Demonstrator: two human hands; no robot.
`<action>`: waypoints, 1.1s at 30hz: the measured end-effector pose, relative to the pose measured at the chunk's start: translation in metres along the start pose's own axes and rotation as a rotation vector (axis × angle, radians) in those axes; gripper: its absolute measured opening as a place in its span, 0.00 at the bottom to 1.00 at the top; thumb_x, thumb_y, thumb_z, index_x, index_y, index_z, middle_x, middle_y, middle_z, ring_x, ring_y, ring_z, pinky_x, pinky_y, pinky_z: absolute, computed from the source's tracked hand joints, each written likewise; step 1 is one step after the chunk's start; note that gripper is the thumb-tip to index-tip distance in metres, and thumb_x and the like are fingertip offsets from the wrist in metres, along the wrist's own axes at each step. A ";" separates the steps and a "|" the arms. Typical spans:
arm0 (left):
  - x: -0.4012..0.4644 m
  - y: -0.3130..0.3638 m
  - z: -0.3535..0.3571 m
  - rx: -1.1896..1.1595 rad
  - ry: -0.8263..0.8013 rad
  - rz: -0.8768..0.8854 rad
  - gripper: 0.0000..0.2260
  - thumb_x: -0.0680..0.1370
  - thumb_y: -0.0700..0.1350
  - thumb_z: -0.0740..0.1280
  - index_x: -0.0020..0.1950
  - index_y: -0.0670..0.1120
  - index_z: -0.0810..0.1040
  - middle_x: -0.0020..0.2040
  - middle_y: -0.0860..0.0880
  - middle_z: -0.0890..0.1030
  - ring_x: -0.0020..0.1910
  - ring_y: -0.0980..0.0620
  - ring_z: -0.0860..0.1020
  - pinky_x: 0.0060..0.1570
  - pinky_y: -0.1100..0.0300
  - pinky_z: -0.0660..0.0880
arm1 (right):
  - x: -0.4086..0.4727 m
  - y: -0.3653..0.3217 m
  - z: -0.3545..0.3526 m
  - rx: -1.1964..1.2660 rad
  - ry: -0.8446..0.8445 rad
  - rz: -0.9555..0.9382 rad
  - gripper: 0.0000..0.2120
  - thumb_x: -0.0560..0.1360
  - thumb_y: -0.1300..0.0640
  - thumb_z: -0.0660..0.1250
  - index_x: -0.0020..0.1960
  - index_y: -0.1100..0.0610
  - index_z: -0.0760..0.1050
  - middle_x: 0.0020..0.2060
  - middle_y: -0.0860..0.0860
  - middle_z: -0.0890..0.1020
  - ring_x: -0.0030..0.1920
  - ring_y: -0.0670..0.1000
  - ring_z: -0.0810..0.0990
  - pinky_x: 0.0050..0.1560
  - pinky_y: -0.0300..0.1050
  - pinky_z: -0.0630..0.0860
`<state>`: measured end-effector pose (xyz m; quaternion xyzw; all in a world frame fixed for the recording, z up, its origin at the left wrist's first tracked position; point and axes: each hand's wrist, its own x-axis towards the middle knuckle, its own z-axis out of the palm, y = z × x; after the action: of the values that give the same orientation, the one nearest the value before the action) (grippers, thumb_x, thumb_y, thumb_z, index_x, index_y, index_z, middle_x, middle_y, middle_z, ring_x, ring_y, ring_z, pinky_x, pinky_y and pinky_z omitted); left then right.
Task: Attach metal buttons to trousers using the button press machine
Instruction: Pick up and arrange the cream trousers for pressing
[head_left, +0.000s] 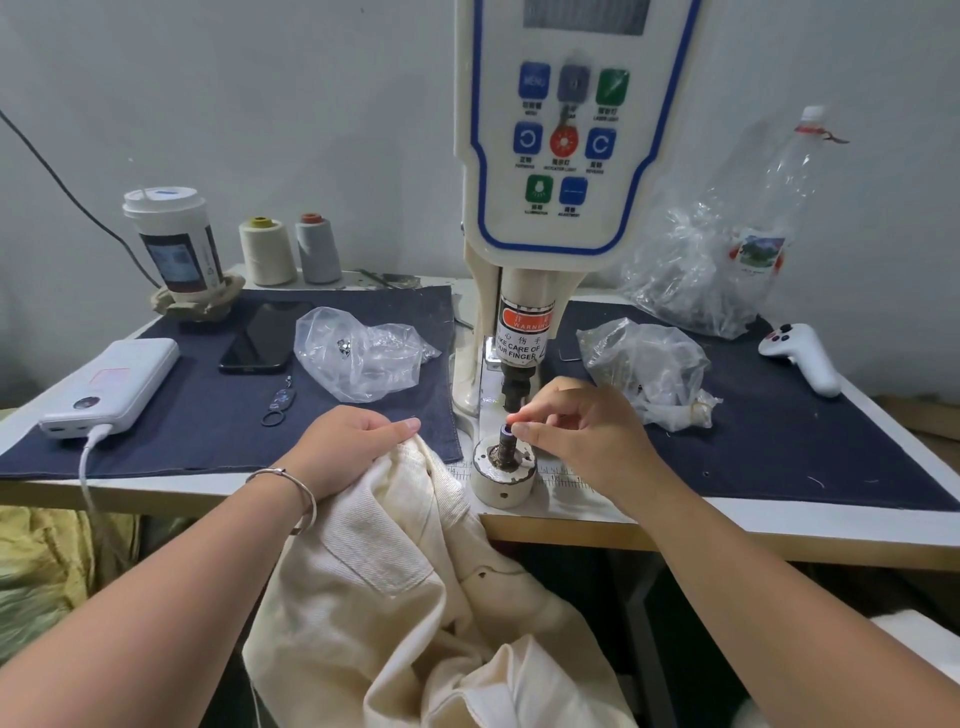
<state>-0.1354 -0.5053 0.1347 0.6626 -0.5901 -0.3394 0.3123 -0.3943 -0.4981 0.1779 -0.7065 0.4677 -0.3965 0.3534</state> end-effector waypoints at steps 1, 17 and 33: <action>0.000 0.001 0.000 0.005 -0.002 0.004 0.27 0.77 0.58 0.69 0.26 0.50 0.58 0.25 0.52 0.60 0.27 0.52 0.61 0.35 0.57 0.63 | -0.001 -0.001 -0.001 0.009 0.006 0.000 0.06 0.70 0.61 0.76 0.39 0.51 0.85 0.39 0.56 0.81 0.39 0.58 0.76 0.45 0.51 0.77; -0.110 0.082 -0.017 -0.503 -0.896 0.021 0.16 0.76 0.46 0.70 0.57 0.36 0.80 0.49 0.41 0.82 0.43 0.49 0.82 0.46 0.60 0.79 | -0.088 -0.049 -0.013 0.200 -0.418 -0.015 0.33 0.64 0.52 0.78 0.66 0.45 0.72 0.60 0.43 0.80 0.62 0.42 0.77 0.60 0.38 0.74; -0.134 0.111 -0.056 -0.374 -0.958 0.124 0.09 0.70 0.39 0.72 0.50 0.42 0.83 0.45 0.45 0.85 0.40 0.52 0.84 0.38 0.62 0.80 | -0.075 -0.069 -0.076 -0.108 -0.948 0.195 0.18 0.65 0.67 0.76 0.54 0.61 0.81 0.55 0.62 0.82 0.54 0.59 0.82 0.57 0.47 0.78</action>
<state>-0.1626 -0.3833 0.2683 0.3296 -0.6342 -0.6852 0.1399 -0.4549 -0.4154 0.2540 -0.7796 0.3388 0.0288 0.5260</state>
